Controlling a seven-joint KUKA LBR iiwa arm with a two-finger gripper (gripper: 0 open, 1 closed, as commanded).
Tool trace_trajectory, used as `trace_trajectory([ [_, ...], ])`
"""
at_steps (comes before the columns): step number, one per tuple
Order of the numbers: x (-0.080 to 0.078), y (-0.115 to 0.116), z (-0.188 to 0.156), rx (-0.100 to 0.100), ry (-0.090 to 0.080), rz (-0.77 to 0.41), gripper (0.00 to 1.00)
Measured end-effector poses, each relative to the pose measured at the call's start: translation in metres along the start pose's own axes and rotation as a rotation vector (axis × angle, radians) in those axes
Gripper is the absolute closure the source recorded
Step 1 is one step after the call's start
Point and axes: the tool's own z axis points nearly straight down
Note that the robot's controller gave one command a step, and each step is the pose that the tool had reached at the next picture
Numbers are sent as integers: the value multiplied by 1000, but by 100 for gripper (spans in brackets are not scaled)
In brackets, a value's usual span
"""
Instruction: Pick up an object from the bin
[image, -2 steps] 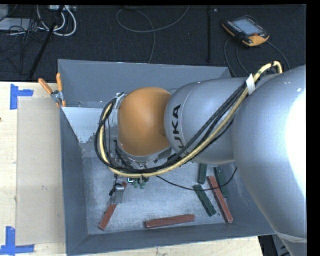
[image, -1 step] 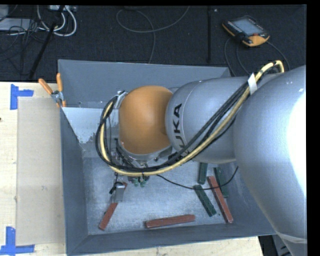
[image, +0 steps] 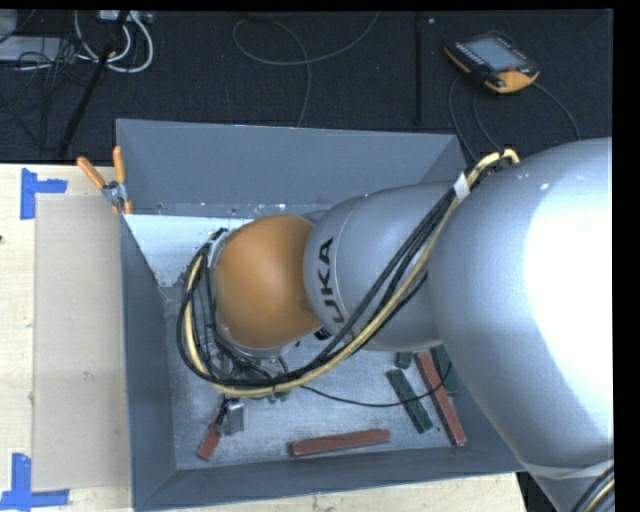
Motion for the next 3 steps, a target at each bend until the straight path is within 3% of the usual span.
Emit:
trace_trajectory([
  [1,-1,13,-24,-1,8,-149,0],
  [2,0,8,-41,-1,0,-209,0],
  [3,2,13,7,-1,3,-432,0],
])
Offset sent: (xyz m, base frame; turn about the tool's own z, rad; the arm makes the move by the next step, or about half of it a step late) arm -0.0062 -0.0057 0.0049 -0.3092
